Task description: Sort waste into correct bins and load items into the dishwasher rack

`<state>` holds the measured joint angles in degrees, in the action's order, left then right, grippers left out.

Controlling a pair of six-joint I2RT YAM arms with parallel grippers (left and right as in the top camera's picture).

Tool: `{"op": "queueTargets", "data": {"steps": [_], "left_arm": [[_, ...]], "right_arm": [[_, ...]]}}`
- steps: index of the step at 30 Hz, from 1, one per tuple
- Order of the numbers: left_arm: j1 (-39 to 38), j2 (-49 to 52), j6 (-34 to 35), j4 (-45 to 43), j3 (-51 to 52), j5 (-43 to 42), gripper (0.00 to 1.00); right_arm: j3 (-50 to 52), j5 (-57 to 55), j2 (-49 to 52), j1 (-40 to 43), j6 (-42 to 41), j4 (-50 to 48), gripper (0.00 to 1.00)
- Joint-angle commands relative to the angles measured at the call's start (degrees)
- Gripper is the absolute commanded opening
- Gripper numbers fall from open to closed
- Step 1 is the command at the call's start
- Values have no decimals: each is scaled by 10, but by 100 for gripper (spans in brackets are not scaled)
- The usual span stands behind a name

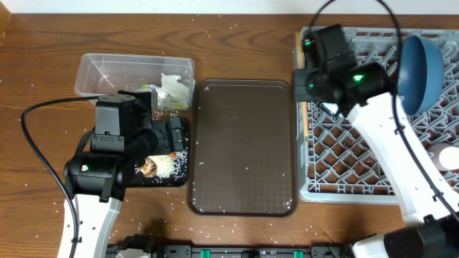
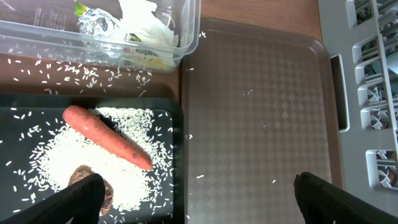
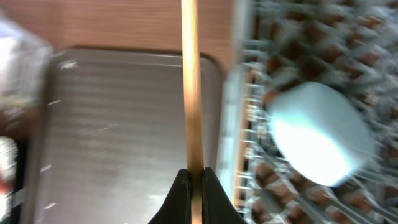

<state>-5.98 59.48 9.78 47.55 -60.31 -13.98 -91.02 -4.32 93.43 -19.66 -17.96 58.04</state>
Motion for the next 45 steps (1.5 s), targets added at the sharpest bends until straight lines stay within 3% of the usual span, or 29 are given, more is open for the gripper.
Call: {"op": "queueTargets", "data": {"steps": [1,14,15,16,18,19,25,31,40,45], "left_arm": [[3,1,-8,1,-3,2,98],[3,1,-8,1,-3,2,98],[3,1,-8,1,-3,2,98],[3,1,-8,0,-3,2,98],[3,1,-8,1,-3,2,98],[3,1,-8,1,-3,2,98],[3,1,-8,0,-3,2,98],[3,1,-8,0,-3,2,98],[3,1,-8,0,-3,2,98],[3,1,-8,0,-3,2,98]], "right_arm": [[29,-15,27,25,-9,5,1],[78,-37,65,32,-9,-6,3],[78,-33,65,32,-8,-5,17],[77,-23,65,32,-8,-1,49],[75,-6,63,32,-6,9,95],[74,1,59,32,-6,11,99],[58,54,-9,31,-6,6,99],[55,137,-136,31,45,-9,99],[55,138,-292,31,49,31,99],[55,75,-350,31,65,51,99]]}}
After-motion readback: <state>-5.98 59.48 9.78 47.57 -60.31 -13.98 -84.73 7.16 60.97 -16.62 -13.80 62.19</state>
